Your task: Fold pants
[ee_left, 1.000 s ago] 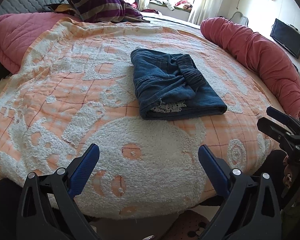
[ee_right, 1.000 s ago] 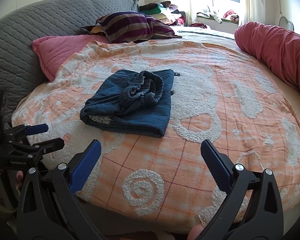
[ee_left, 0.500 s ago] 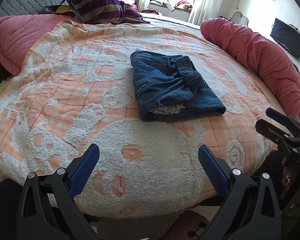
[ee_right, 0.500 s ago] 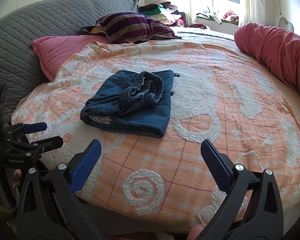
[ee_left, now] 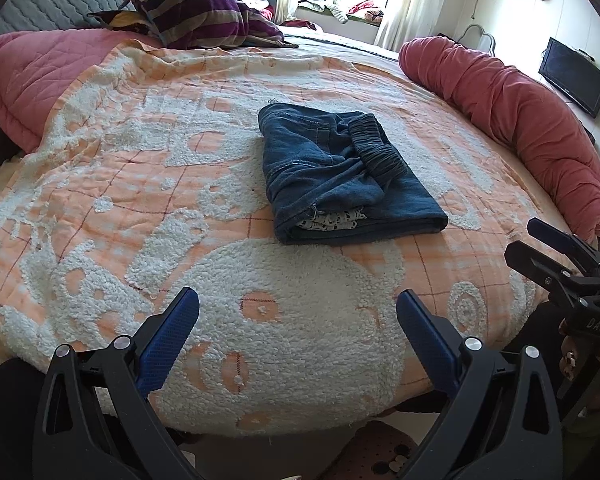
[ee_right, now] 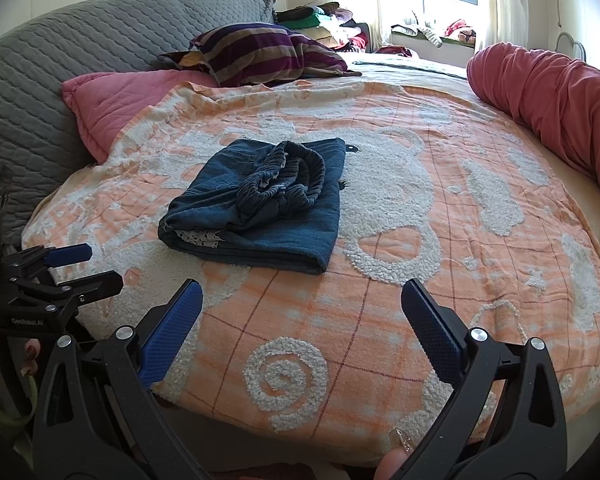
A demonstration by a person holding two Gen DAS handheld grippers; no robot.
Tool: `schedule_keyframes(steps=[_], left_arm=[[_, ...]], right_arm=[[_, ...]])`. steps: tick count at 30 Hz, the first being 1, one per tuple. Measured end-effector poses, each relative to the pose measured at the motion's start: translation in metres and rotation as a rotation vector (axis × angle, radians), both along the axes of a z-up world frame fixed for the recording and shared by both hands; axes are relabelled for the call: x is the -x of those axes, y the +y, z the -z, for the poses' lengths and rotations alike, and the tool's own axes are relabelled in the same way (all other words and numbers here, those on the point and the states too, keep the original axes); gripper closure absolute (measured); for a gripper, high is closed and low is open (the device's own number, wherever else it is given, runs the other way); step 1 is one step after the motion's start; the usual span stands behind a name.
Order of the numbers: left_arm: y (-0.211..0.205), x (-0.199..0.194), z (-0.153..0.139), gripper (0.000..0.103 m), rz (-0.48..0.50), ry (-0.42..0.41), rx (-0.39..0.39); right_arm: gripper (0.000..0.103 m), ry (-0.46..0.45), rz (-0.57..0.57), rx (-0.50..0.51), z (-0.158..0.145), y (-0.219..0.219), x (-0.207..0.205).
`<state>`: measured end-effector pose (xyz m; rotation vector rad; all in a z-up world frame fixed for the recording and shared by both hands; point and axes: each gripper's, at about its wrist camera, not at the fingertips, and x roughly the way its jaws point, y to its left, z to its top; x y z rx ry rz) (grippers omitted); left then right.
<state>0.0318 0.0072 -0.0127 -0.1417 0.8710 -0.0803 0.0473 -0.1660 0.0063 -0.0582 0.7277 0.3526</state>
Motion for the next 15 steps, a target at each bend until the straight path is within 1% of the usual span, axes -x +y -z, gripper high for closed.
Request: schedule_keyframes(steps=[15], left_arm=[[0.0009, -0.0001, -0.0025, 0.004, -0.011, -0.004, -0.001]], right_arm=[[0.009, 0.0, -0.001, 0.0, 0.0002, -0.0006, -0.0003]])
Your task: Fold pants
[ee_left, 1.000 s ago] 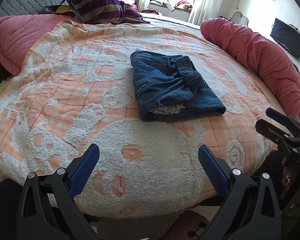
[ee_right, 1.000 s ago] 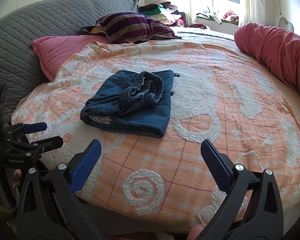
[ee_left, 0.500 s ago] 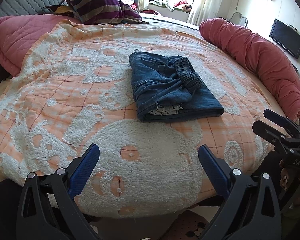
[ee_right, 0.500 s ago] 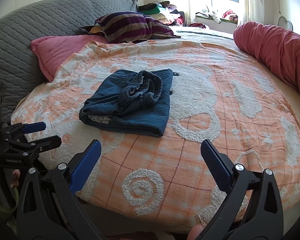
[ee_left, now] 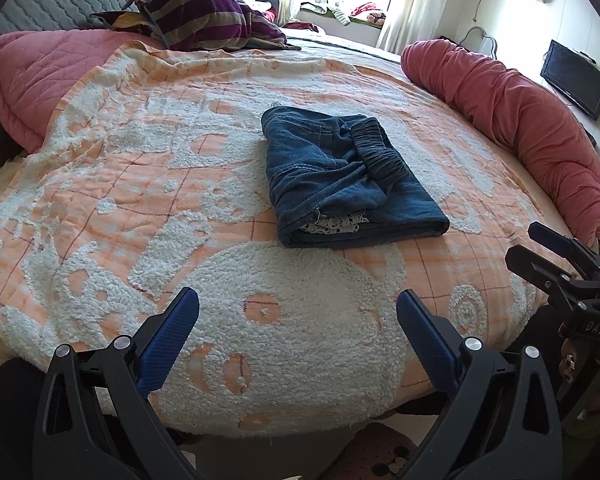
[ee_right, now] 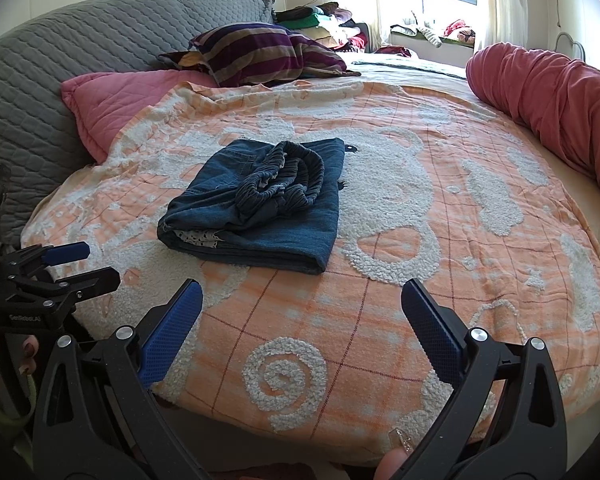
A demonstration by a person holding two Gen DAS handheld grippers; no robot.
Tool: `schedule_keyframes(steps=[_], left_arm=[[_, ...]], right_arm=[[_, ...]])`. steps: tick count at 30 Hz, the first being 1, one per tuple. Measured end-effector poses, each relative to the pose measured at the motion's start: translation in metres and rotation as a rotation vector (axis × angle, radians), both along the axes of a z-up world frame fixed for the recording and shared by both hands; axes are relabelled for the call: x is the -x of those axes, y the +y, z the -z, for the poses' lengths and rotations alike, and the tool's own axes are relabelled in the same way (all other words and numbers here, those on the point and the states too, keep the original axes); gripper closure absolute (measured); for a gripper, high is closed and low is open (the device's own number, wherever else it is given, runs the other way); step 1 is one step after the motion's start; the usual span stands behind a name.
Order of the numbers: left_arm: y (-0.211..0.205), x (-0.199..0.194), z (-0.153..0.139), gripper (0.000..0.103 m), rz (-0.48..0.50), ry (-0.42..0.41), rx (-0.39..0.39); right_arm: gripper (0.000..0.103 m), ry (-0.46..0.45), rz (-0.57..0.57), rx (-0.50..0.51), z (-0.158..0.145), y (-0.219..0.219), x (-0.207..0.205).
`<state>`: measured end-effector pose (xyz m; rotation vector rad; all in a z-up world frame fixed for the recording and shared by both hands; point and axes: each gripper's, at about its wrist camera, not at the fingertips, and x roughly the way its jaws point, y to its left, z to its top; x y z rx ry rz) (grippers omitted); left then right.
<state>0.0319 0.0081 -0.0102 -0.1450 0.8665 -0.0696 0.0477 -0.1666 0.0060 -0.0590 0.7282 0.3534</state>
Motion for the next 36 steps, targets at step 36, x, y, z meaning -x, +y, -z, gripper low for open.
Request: schedule_keyframes(steps=[36], left_arm=[[0.0035, -0.0013, -0.0018, 0.004, -0.004, 0.002, -0.01]], right_arm=[[0.009, 0.008, 0.012, 0.002, 0.0034, -0.0081, -0.0029]])
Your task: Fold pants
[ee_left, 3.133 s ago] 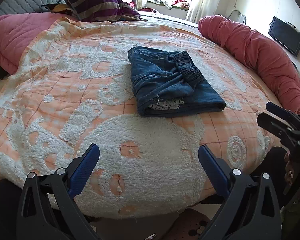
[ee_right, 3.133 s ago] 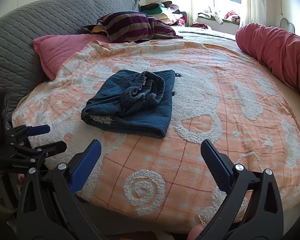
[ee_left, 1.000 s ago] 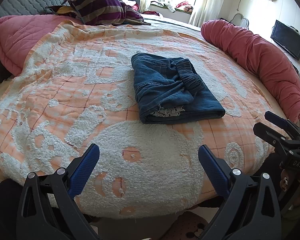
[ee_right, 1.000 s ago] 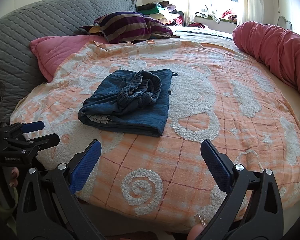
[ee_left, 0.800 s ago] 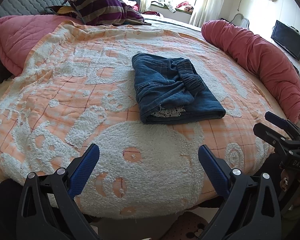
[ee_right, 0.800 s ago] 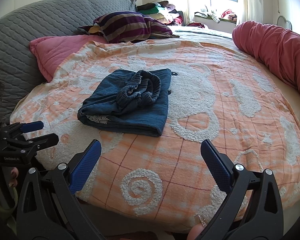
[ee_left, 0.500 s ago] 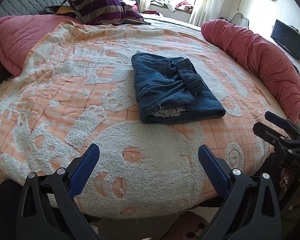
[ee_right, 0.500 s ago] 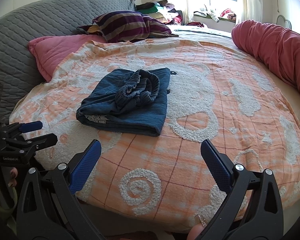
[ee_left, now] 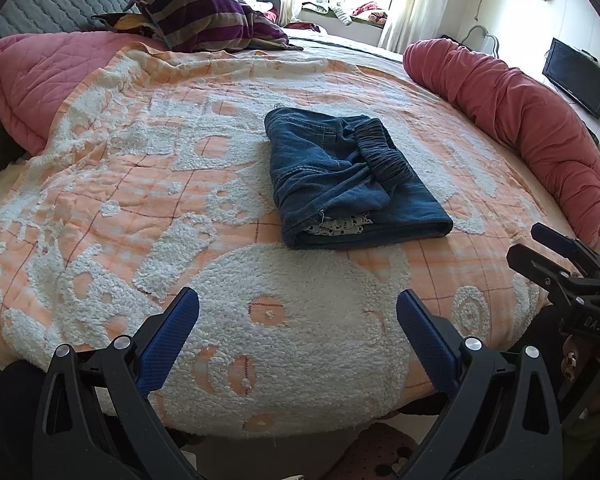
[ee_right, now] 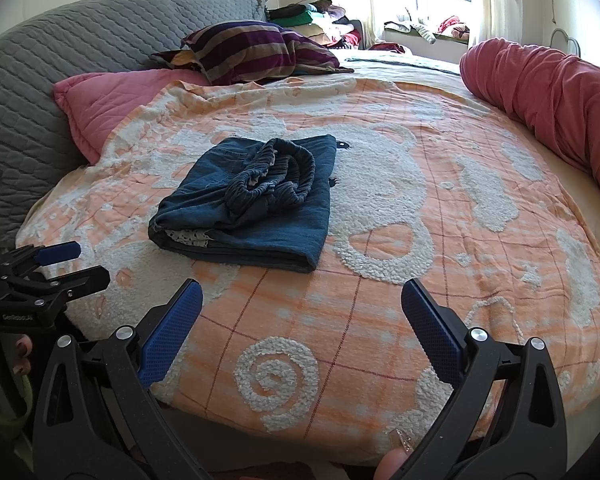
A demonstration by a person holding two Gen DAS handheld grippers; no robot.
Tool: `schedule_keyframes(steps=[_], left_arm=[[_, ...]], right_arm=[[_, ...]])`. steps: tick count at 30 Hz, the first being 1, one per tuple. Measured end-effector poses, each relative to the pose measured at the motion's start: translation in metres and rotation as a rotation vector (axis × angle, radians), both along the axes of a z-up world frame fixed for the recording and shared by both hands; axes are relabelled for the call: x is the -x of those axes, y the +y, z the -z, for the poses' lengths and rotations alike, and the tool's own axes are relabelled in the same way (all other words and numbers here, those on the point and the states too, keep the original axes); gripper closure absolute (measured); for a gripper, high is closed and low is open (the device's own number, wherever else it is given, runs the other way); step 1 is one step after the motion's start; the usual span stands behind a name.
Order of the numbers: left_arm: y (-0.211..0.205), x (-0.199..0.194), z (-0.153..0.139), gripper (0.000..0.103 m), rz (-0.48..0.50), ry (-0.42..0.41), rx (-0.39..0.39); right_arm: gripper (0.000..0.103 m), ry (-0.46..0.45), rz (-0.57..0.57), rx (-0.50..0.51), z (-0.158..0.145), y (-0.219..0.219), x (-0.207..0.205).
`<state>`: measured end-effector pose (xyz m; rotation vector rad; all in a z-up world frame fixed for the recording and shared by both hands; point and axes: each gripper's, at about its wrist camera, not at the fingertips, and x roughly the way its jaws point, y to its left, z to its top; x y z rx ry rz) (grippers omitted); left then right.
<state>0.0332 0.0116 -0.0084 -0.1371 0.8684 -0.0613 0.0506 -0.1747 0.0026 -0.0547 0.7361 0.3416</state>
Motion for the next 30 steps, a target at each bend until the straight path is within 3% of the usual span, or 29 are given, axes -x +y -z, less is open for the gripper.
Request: schedule_keyframes(steps=[21, 25, 30], left_arm=[[0.001, -0.002, 0.002, 0.004, -0.009, 0.002, -0.013], [0.019, 0.0, -0.005, 0.004, -0.068, -0.052, 0.019], [0.071, -0.033, -0.004, 0.004, -0.175, 0.012, 0.012]], right_arm=[[0.009, -0.005, 0.019, 0.01, 0.0, -0.003, -0.002], [0.009, -0.016, 0.049, 0.024, -0.004, -0.009, -0.005], [0.009, -0.021, 0.157, 0.021, -0.008, -0.044, -0.022]])
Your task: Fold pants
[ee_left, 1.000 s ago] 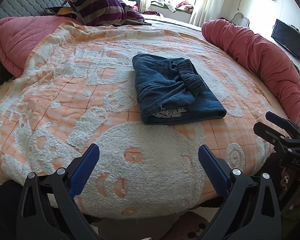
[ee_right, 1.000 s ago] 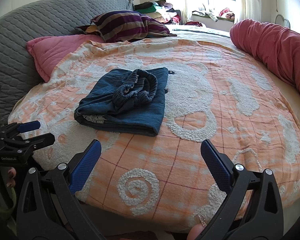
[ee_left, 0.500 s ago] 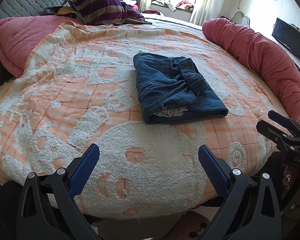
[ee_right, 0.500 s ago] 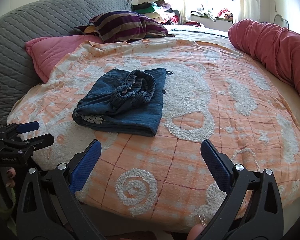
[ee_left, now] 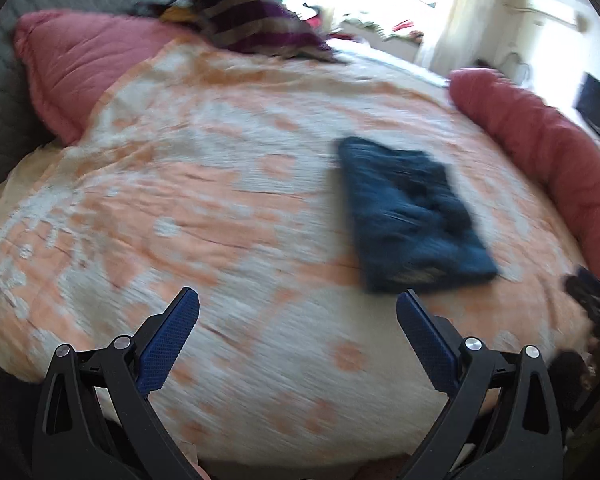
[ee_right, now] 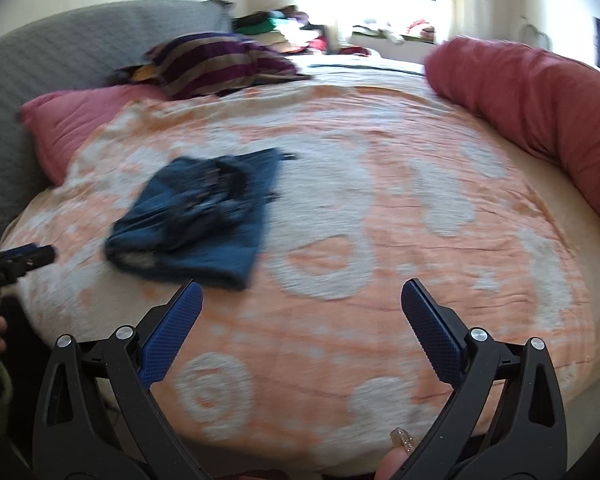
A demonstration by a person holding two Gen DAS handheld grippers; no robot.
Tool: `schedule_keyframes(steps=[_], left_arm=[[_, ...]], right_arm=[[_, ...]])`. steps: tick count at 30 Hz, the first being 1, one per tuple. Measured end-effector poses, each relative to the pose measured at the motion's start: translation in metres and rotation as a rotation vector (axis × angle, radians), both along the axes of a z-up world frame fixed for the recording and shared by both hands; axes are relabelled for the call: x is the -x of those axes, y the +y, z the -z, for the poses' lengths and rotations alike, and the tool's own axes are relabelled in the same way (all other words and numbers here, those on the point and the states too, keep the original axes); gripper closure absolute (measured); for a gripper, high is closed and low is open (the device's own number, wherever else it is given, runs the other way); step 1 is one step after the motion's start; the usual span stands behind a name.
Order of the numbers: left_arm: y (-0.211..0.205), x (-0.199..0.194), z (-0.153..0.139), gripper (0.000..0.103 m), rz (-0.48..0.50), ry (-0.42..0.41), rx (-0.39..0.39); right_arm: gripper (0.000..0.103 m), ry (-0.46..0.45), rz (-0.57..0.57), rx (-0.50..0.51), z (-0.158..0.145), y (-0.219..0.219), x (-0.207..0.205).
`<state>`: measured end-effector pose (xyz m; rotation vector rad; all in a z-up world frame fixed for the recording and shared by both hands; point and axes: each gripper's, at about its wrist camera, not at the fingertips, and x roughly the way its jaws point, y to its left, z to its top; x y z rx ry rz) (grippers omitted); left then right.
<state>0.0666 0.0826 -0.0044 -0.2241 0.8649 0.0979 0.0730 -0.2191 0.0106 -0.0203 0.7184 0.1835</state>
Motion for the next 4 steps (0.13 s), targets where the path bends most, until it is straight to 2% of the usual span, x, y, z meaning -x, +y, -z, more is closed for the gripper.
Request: schedule_keyframes(steps=[4], left_arm=[[0.071, -0.047, 0.009, 0.004, -0.166, 0.063, -0.052]], right_arm=[[0.009, 0.008, 0.151, 0.016, 0.001, -0.061, -0.033]])
